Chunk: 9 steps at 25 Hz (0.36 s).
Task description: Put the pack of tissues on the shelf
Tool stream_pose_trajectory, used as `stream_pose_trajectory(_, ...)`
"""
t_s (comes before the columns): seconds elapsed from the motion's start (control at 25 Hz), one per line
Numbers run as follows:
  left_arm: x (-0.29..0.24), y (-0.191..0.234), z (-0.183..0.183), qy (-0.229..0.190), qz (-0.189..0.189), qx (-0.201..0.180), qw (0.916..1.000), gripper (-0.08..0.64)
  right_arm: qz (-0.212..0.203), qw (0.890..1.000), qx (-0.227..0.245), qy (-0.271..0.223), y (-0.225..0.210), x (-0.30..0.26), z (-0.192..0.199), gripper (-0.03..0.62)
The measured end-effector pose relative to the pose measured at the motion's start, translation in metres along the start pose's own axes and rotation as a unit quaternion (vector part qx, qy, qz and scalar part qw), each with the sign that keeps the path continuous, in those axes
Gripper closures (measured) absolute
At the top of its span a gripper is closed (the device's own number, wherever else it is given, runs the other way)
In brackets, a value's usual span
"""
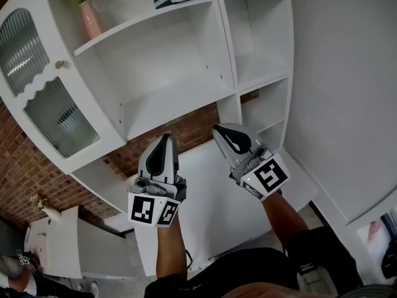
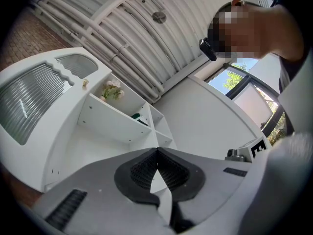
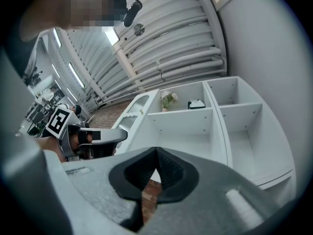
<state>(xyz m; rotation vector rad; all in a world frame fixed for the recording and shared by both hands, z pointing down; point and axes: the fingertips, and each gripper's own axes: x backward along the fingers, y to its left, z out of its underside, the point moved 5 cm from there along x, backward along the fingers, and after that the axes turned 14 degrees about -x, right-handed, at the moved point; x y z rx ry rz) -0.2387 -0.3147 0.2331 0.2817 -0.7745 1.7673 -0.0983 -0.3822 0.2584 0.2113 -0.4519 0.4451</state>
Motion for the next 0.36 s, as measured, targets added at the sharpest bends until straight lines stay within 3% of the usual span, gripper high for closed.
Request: stream_pose_trajectory(0.36,0.0003,0.0056,0.001,-0.001,0.002,0.001,1.0,0.563,0.001,1.0,0.003,-0.003,0.0011,-0.0061,-0.0013,0.592)
